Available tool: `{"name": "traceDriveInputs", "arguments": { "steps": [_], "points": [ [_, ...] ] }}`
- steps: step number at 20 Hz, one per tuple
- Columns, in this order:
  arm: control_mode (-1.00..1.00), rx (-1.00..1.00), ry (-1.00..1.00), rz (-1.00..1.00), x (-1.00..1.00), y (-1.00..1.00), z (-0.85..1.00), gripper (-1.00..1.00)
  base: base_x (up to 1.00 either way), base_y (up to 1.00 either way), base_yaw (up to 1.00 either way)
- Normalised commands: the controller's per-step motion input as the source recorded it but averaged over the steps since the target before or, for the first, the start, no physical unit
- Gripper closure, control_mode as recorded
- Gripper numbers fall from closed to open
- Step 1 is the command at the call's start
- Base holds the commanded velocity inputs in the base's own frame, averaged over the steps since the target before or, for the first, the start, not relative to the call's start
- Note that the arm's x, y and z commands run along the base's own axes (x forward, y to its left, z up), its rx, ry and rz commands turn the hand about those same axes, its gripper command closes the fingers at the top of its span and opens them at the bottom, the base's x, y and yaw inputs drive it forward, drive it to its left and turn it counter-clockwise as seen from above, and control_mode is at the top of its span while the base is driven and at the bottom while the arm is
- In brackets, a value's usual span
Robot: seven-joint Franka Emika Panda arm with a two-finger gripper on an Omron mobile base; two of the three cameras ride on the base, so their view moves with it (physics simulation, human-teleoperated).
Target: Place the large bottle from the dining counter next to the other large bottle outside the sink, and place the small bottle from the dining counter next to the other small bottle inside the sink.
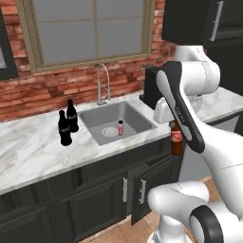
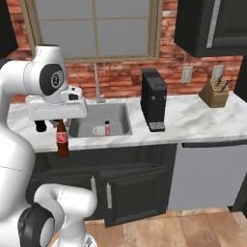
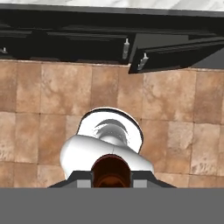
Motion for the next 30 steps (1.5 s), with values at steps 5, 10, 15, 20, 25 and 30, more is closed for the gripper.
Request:
{"name": "traceDriveInputs", "arguments": {
  "steps": [5,10,15,20,25,30],
  "points": [
    [1.0,0.0,0.0,0.0,0.0,0.0,0.0,1.0,0.75,-0.34,0.11],
    [1.0,0.0,0.0,0.0,0.0,0.0,0.0,1.0,0.95,-0.32,0.07],
    [1.0,0.0,0.0,0.0,0.0,0.0,0.0,1.0,0.79,-0.09,0.07],
    [1.0,0.0,0.0,0.0,0.0,0.0,0.0,1.0,0.61,0.24,0.06],
    [1.0,0.0,0.0,0.0,0.0,0.0,0.0,1.0,0.13,0.14,0.14],
    [1.0,0.0,0.0,0.0,0.0,0.0,0.0,1.0,0.06,-0.01,0.21]
  ]
}}
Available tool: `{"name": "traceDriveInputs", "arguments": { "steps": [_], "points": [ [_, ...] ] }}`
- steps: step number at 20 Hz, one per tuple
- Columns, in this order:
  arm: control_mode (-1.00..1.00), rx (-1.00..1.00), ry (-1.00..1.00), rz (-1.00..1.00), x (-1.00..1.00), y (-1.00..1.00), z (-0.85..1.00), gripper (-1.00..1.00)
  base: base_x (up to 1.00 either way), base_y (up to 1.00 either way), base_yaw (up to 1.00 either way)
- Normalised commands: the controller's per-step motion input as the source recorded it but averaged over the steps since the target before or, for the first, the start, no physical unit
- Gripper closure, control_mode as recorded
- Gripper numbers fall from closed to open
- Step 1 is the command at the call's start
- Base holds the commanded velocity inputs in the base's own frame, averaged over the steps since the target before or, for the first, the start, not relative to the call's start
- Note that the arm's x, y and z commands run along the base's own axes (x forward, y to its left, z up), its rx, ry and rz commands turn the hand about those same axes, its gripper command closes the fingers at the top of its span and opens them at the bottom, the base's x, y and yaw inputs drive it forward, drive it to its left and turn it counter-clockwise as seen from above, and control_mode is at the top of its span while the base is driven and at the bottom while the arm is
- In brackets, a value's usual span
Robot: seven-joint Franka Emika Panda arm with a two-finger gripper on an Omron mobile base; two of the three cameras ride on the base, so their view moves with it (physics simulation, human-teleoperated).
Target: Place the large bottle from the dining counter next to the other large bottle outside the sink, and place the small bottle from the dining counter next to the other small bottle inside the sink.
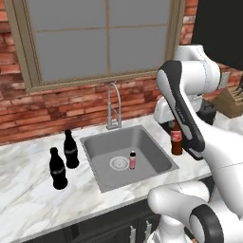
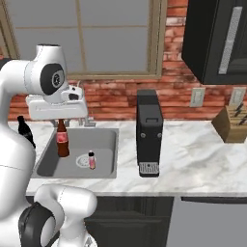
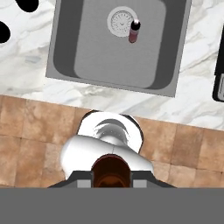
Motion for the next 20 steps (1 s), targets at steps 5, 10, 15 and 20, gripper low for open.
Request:
{"name": "traceDriveInputs", "arguments": {
  "steps": [5,10,15,20],
  "points": [
    [1.0,0.0,0.0,0.0,0.0,0.0,0.0,1.0,0.02,0.0,0.25],
    [1.0,0.0,0.0,0.0,0.0,0.0,0.0,1.0,0.0,0.0,0.25],
    [1.0,0.0,0.0,0.0,0.0,0.0,0.0,1.0,0.06,0.0,0.25],
    [1.0,0.0,0.0,0.0,0.0,0.0,0.0,1.0,0.91,-0.16,0.07]
  ]
}}
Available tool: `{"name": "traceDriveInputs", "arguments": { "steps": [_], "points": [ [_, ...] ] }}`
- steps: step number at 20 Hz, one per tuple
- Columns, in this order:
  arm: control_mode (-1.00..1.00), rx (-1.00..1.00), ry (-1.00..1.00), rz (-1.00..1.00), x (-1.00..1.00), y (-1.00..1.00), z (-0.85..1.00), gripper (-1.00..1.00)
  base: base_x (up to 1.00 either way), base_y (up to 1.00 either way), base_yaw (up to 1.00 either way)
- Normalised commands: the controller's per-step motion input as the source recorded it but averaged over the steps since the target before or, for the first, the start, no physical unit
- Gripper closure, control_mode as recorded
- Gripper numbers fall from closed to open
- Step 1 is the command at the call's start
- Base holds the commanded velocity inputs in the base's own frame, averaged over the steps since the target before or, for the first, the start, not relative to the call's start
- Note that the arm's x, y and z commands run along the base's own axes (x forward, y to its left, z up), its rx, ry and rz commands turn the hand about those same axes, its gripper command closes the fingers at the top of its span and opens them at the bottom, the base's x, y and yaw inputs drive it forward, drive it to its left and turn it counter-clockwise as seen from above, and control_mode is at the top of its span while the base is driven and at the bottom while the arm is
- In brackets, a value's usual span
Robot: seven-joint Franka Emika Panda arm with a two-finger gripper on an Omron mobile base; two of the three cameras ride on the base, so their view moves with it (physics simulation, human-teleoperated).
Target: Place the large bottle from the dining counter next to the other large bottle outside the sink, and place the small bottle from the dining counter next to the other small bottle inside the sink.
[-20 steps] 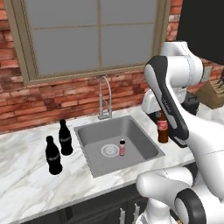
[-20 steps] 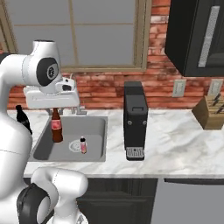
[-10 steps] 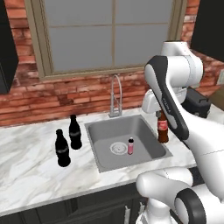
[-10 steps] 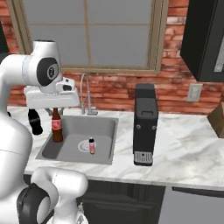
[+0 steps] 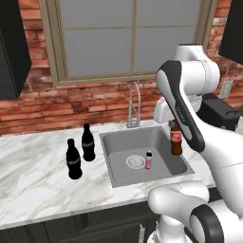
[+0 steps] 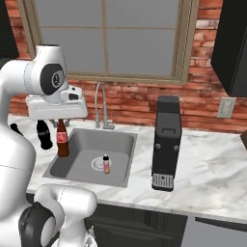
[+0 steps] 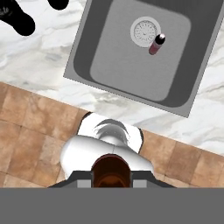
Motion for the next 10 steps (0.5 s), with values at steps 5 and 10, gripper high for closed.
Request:
{"name": "traceDriveInputs", "arguments": {
  "steps": [5,10],
  "points": [
    [1.0,0.0,0.0,0.0,0.0,0.0,0.0,1.0,1.0,-0.11,0.0],
    [1.0,0.0,0.0,0.0,0.0,0.0,0.0,1.0,1.0,-0.03,0.01]
  ]
}}
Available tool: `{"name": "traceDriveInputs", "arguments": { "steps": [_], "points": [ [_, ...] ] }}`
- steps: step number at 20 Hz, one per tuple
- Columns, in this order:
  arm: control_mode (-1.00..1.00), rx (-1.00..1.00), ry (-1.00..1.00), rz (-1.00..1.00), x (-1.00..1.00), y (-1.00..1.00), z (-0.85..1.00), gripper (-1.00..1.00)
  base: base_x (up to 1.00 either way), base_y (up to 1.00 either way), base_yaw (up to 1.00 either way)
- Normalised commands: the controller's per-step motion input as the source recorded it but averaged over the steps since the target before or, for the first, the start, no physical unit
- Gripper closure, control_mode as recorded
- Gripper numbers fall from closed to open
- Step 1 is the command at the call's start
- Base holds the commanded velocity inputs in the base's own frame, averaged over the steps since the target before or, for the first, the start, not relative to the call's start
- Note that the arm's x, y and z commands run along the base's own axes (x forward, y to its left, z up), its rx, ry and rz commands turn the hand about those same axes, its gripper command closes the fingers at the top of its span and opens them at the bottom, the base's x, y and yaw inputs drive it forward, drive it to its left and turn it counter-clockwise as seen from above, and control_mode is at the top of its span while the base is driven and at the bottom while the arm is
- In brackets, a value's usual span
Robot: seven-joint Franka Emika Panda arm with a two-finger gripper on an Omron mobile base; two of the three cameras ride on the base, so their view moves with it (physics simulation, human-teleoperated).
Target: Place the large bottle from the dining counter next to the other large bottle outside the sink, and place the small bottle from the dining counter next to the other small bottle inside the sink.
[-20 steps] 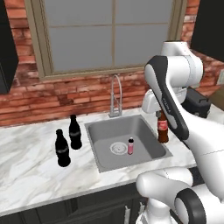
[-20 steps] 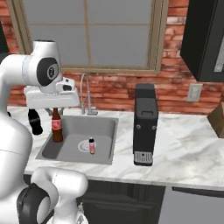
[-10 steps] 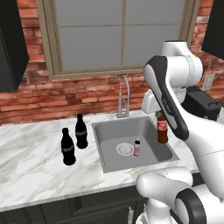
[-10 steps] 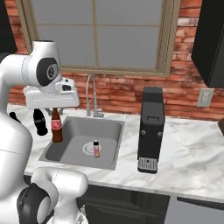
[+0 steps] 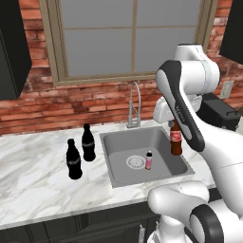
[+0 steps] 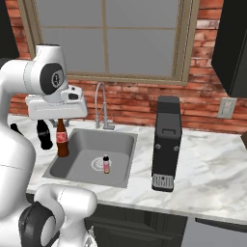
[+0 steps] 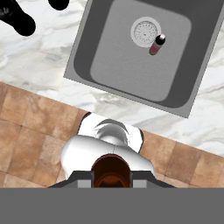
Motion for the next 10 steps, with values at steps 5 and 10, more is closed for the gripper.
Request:
{"name": "traceDriveInputs", "arguments": {
  "steps": [5,10],
  "points": [
    [1.0,0.0,0.0,0.0,0.0,0.0,0.0,1.0,0.82,-0.03,0.0],
    [1.0,0.0,0.0,0.0,0.0,0.0,0.0,1.0,0.64,0.0,0.0]
  ]
}}
